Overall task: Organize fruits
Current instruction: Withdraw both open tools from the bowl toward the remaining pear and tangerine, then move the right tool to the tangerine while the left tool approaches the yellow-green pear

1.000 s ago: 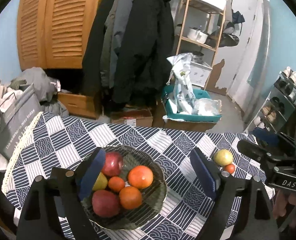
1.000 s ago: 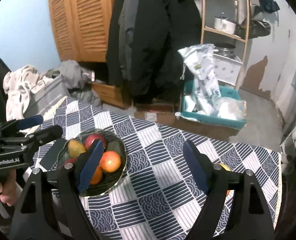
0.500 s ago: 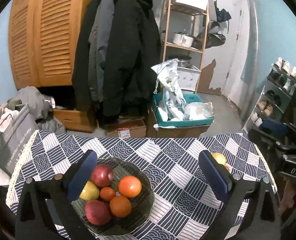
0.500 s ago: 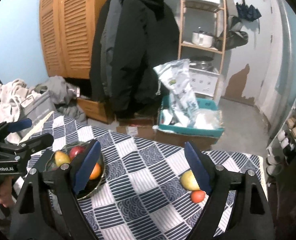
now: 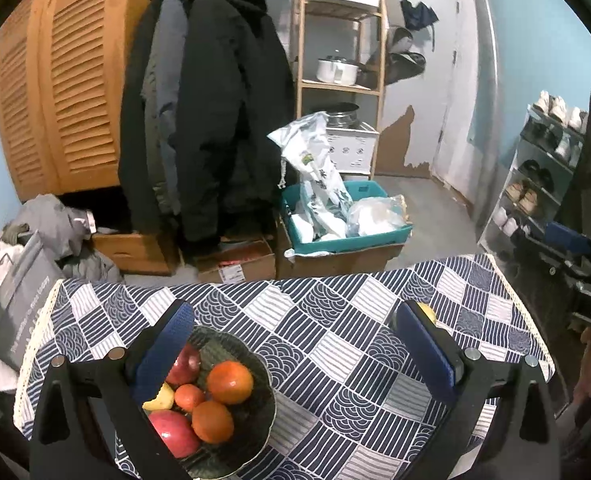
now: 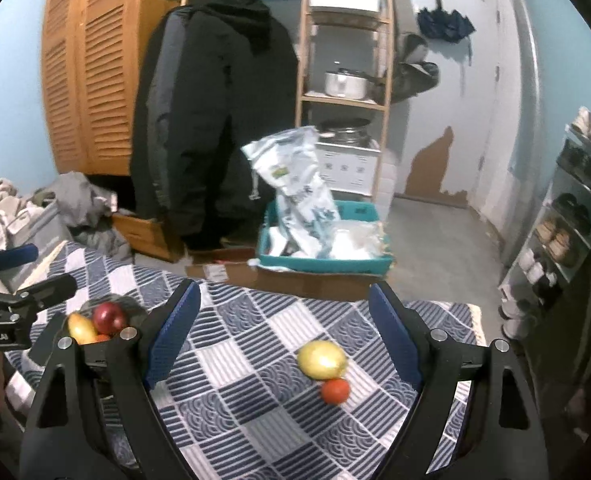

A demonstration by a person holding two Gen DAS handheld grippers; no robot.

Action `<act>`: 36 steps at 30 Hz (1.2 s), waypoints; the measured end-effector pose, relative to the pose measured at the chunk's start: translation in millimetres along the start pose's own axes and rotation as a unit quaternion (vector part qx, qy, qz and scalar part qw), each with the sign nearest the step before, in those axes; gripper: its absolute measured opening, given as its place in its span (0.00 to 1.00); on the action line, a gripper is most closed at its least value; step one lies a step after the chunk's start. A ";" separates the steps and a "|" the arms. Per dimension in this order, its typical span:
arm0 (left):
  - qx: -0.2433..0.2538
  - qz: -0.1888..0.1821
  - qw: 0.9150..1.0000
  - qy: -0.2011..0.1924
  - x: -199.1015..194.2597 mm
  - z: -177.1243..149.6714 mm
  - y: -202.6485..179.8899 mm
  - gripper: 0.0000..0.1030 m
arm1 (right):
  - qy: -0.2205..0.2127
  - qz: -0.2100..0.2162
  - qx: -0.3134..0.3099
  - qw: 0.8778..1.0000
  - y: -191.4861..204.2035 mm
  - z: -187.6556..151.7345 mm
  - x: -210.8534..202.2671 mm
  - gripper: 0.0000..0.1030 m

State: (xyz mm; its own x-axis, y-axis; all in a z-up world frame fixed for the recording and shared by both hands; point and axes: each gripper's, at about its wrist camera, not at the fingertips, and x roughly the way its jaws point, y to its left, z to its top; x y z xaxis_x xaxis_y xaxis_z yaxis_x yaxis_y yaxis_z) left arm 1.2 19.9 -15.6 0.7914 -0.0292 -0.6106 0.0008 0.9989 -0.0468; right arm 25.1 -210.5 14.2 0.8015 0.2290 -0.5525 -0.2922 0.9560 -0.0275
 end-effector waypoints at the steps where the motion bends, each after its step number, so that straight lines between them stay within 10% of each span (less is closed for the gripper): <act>1: 0.006 0.000 1.000 0.001 1.8 0.3 -4.4 0.99 | 0.001 -0.003 0.003 1.000 -5.6 -1.9 -0.9 0.82; 36: 0.069 -0.004 0.993 0.094 112.4 -24.2 -89.3 0.99 | 0.125 -0.027 0.041 0.991 -79.3 -70.9 72.7 0.82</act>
State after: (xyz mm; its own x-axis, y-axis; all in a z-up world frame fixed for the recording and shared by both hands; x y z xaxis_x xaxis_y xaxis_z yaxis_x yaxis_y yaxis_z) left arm 75.3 -73.5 -99.2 0.6634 -0.0308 -0.7476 0.1011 0.9937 0.0488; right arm 69.5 -282.7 -82.9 0.6571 0.1341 -0.7418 -0.2014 0.9795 -0.0013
